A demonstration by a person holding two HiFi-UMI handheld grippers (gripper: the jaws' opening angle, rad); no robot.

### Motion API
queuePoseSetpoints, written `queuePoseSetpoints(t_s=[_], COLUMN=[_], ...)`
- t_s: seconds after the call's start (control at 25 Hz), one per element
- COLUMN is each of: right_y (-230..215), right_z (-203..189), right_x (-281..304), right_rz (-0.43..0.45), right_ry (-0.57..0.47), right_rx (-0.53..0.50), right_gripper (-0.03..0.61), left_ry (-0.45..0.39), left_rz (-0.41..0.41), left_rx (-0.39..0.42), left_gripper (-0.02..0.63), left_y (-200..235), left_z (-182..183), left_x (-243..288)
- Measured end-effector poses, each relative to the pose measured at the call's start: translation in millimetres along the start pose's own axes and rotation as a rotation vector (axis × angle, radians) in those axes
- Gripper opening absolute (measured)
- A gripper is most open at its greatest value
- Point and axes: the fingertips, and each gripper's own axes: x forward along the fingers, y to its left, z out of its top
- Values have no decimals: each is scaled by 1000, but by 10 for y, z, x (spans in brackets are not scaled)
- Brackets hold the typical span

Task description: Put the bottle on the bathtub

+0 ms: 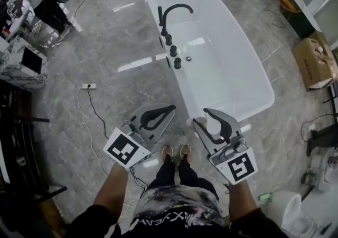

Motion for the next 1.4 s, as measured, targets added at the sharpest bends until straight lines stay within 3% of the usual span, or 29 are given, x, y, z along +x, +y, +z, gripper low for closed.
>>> queuePoseSetpoints(t_s=[0.72, 1.08, 1.4], right_y=[-716, -937, -1096], right_z=[-297, -661, -1182], right_x=[334, 577, 809], right_rz=[-2, -10, -17], right_ry=[-10, -5, 6], right_rx=[15, 36, 45], right_gripper=[138, 138, 138], left_ry=[16, 28, 25], left_rz=[54, 56, 73], left_rx=[-16, -20, -22], left_gripper=[13, 13, 14], left_y=[404, 621, 861], left_z=[-221, -489, -938], left_x=[567, 783, 985])
